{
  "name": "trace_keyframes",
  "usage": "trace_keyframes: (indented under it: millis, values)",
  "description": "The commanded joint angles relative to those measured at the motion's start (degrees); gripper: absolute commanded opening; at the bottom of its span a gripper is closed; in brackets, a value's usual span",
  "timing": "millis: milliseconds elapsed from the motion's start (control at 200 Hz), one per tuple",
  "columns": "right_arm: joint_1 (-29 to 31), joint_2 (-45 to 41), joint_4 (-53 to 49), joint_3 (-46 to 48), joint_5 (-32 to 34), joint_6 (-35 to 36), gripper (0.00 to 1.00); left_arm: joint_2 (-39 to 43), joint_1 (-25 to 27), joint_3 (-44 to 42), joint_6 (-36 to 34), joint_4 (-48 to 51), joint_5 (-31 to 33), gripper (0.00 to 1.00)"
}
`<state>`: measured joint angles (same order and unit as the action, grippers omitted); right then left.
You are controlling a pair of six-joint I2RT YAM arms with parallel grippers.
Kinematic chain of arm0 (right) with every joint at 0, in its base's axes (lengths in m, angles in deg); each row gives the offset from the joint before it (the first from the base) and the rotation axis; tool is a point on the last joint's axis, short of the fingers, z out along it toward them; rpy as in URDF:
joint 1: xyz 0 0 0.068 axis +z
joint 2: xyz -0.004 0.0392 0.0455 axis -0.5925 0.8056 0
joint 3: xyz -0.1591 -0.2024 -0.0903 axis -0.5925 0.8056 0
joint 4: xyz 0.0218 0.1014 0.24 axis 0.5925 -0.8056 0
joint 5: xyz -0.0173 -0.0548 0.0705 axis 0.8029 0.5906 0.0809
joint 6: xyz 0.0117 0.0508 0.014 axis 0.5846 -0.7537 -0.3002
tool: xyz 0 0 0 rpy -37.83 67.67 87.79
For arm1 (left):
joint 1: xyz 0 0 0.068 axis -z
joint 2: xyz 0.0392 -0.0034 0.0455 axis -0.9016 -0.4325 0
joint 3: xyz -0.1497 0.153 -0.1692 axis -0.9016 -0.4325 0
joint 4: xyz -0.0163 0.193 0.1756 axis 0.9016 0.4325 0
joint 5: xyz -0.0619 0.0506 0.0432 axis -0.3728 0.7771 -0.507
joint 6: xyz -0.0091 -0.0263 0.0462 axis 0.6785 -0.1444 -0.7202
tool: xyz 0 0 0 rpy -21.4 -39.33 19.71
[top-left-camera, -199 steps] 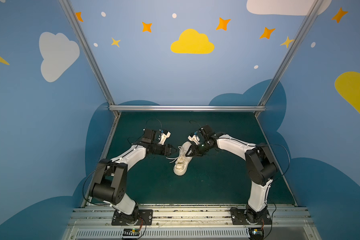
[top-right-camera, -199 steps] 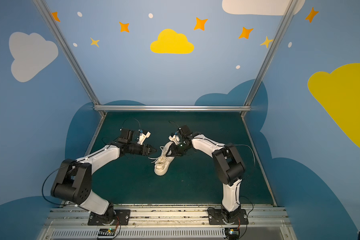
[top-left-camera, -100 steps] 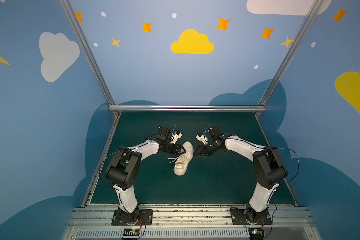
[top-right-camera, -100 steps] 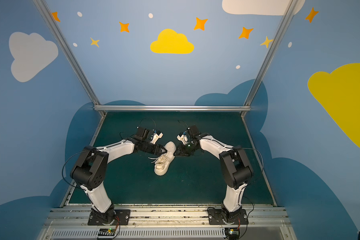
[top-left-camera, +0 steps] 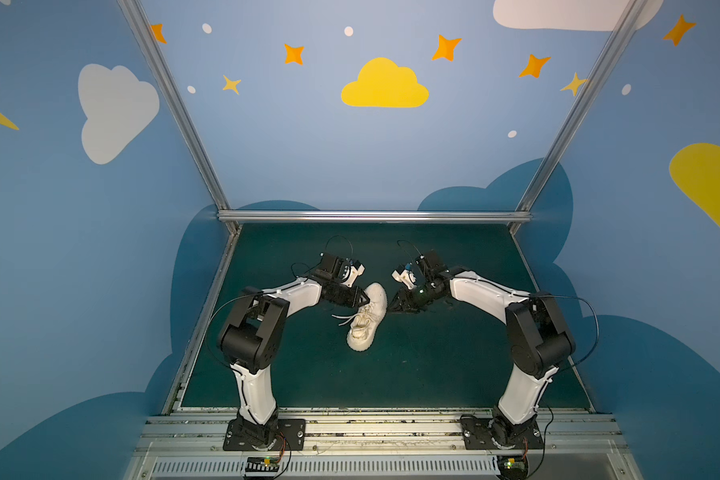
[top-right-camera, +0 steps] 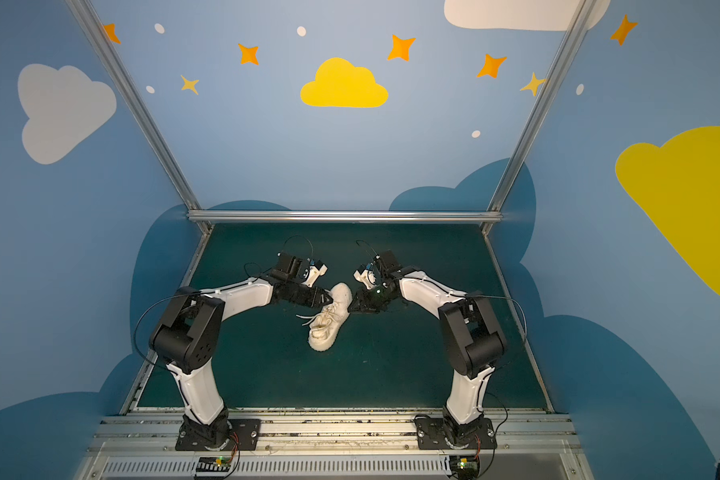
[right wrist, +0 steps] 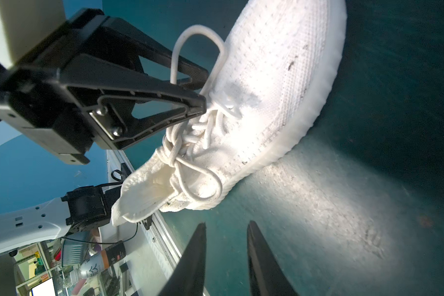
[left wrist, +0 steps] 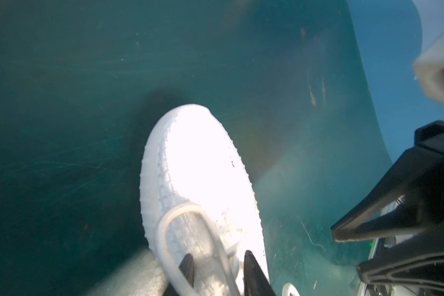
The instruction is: Tie the shoes
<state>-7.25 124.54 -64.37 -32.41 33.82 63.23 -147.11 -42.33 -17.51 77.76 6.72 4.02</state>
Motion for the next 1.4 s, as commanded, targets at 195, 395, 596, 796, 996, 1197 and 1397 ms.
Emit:
trace_keyframes:
  millis: [195,395,596,796,996,1197,1397]
  values:
    - [0.38,-0.10,0.33,0.22,-1.18,1.03,0.27,4.20,0.16,-2.61,2.20,-3.08,-0.54,0.19]
    - [1.71,1.59,-0.25,-1.00,-1.48,3.67,0.27,5.35,0.03,-4.00,3.94,-5.62,-1.68,0.09]
    - [3.45,4.18,-0.20,-3.31,-2.13,7.19,0.32,5.54,0.03,-4.72,5.53,-7.22,-2.80,0.03]
    - [4.95,6.58,-1.02,-6.29,0.33,9.97,0.32,6.03,-0.13,-5.07,5.95,-7.35,-2.86,0.03]
    - [5.33,8.42,-0.43,-7.42,1.49,11.47,0.34,6.24,-0.24,-6.26,7.04,-8.88,-3.48,0.03]
    - [5.93,9.09,0.51,-7.28,2.23,13.63,0.35,6.22,-0.46,-6.22,7.45,-9.06,-3.84,0.03]
    - [6.18,9.59,2.84,-7.04,1.48,14.43,0.36,6.08,-0.55,-6.23,7.65,-9.07,-4.26,0.03]
